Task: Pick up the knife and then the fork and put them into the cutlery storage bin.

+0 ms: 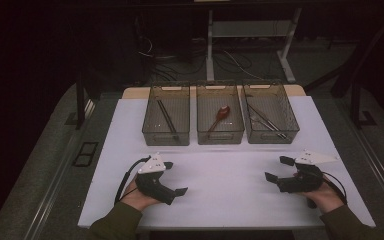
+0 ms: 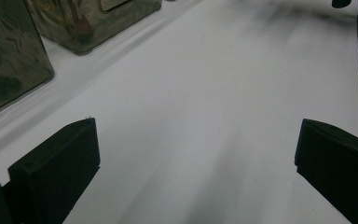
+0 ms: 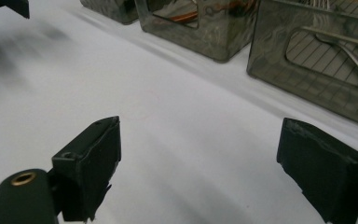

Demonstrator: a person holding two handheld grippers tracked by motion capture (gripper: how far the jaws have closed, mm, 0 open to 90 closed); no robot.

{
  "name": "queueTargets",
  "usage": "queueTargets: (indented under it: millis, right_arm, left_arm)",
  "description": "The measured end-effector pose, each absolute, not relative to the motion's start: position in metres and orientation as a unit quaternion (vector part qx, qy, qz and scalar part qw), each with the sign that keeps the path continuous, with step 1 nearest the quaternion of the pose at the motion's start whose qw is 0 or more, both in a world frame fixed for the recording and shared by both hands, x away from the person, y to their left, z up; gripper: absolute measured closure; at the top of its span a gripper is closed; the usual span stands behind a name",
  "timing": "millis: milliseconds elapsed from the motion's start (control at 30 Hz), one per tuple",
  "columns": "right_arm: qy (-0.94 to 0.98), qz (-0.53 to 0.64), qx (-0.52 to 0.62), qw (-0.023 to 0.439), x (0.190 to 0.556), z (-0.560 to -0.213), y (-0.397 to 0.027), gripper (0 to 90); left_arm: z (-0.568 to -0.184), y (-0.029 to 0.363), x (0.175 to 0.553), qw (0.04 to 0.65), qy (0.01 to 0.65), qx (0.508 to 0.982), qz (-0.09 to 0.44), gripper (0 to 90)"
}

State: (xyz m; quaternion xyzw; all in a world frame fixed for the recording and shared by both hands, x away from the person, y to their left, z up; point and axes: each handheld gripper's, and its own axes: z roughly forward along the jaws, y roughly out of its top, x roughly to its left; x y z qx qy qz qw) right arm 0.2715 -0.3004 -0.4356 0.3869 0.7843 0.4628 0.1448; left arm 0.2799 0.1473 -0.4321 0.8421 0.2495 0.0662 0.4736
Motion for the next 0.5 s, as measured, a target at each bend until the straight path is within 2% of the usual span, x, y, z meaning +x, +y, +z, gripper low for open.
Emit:
queueTargets:
  millis: [500]
  right_arm:
    - [0.796, 0.449, 0.380, 0.144, 0.2630, -0.4444, -0.2980, 12.2]
  left_arm:
    - [-0.4325, 0.1470, 0.2796, 0.472, 0.251, 0.843, 0.067, 0.0]
